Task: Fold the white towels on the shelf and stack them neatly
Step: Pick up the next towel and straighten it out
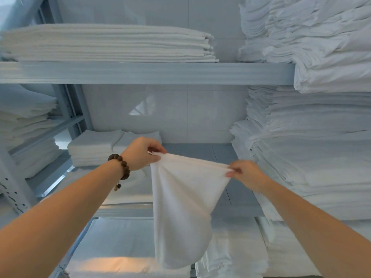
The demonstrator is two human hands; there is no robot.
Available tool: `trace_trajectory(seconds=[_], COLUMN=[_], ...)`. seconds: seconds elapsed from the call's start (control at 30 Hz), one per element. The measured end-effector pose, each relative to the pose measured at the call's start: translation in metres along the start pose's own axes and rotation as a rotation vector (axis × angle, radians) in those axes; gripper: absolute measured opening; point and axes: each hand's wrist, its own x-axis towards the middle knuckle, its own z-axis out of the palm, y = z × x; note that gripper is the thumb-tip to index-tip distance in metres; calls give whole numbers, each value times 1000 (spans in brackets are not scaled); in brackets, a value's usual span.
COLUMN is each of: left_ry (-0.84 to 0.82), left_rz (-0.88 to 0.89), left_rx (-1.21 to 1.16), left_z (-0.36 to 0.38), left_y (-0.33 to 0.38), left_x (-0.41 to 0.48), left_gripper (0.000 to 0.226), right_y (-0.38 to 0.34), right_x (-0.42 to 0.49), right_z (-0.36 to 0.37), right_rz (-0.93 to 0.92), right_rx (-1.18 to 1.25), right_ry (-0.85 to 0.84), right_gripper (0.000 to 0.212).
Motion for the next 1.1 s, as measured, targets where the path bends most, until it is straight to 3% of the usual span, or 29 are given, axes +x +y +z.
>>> trace_trajectory(seconds=[0.07, 0.2, 0.27, 0.37, 0.47, 0.6, 0.7, 0.87, 0.97, 1.1], left_ry=[28, 287, 228, 152, 192, 86, 136, 31, 21, -10], left_rz=[22, 116, 157, 164, 155, 154, 168, 146, 134, 111], left_rx=[59, 109, 134, 163, 91, 186, 170, 130, 89, 62], left_z=[-6, -11, 0, 26, 37, 44, 43, 44, 45, 50], left_y=[-4, -2, -7, -19, -26, -24, -23, -23, -27, -34], left_x=[0, 1, -1, -3, 0, 2, 1, 3, 14, 42], left_gripper=[29, 18, 17, 16, 14, 12, 10, 16, 24, 29], right_y=[-14, -34, -29, -12, -6, -5, -3, -7, -2, 17], right_x=[10, 12, 7, -1, -7, -10, -7, -12, -5, 26], right_z=[-31, -59, -47, -26, -30, -25, -35, -50, -54, -48], right_rz=[-61, -198, -191, -91, -90, -41, -65, -35, -26, 38], right_rx=[32, 36, -17, -135, -60, -207, -113, 113, 280, 263], right_ry=[48, 237, 243, 53, 199, -28, 55, 69, 86, 131], right_gripper=[18, 15, 16, 17, 14, 24, 19, 10, 21, 20])
